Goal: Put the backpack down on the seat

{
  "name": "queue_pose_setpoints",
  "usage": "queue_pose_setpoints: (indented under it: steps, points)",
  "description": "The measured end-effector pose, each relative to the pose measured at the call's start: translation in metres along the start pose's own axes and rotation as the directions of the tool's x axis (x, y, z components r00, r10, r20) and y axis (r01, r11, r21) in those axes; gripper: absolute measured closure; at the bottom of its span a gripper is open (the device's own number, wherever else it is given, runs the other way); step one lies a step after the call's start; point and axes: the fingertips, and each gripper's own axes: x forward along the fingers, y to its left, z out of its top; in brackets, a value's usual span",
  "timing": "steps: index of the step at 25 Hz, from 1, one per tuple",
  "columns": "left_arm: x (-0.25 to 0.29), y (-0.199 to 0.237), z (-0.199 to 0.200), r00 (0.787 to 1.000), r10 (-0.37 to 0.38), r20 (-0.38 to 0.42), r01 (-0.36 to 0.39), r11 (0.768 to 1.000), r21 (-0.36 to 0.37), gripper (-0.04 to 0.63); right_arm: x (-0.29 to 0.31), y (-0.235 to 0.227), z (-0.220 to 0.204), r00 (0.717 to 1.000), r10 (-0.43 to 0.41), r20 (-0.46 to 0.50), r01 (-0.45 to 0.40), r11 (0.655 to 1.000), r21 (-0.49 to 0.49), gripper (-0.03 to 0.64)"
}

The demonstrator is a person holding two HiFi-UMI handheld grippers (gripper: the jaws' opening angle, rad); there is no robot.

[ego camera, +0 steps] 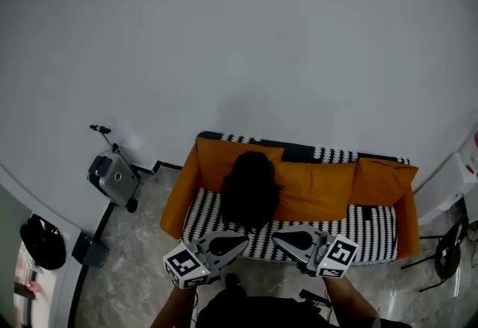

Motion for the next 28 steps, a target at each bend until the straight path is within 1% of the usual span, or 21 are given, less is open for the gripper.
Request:
queue_pose_setpoints:
  steps: [2, 4, 6, 10, 13, 17, 22, 25, 28]
  points:
    - [0.011, -0.026, -0.009, 1.0, -0.001, -0.018, 0.001, 1.0, -0.017, 0.571, -0.025, 0.015, 0.0, 0.999, 0.013, 0.029, -0.015, 0.999, 0.045, 0.586]
    - [0.023, -0.056, -0.014, 0.999, -0.015, -0.029, 0.015, 1.0, -0.003, 0.571, -0.051, 0.029, -0.005, 0.998, 0.02, 0.066, -0.028, 0.993, 0.115, 0.586]
    - [0.027, -0.081, -0.019, 0.999, -0.024, -0.036, 0.024, 1.0, -0.001, 0.571, -0.071, 0.042, -0.013, 0.996, 0.027, 0.087, -0.04, 0.988, 0.152, 0.586]
    - [0.02, -0.108, -0.033, 0.998, 0.011, -0.066, -0.013, 0.999, -0.033, 0.571, -0.09, 0.065, -0.027, 0.994, 0.05, 0.098, -0.065, 0.984, 0.163, 0.588]
    - [0.013, -0.124, -0.035, 0.997, 0.035, -0.066, -0.038, 0.998, -0.043, 0.571, -0.094, 0.08, -0.031, 0.993, 0.066, 0.102, -0.082, 0.983, 0.164, 0.589]
    - [-0.001, -0.133, -0.025, 0.997, 0.05, -0.052, -0.052, 0.998, -0.027, 0.571, -0.087, 0.097, -0.03, 0.993, 0.074, 0.097, -0.087, 0.987, 0.137, 0.591]
    - [-0.021, -0.138, -0.005, 1.0, 0.026, -0.011, -0.026, 0.999, 0.026, 0.571, -0.073, 0.11, -0.019, 0.994, 0.044, 0.098, -0.052, 0.995, 0.086, 0.591]
    - [-0.037, -0.136, -0.009, 1.0, 0.01, -0.012, -0.01, 1.0, 0.019, 0.571, -0.06, 0.121, -0.017, 0.995, 0.022, 0.094, -0.03, 0.996, 0.079, 0.591]
    - [-0.057, -0.131, -0.017, 1.0, 0.005, -0.005, -0.005, 1.0, -0.006, 0.571, -0.046, 0.129, -0.023, 0.997, 0.002, 0.076, -0.008, 0.997, 0.075, 0.591]
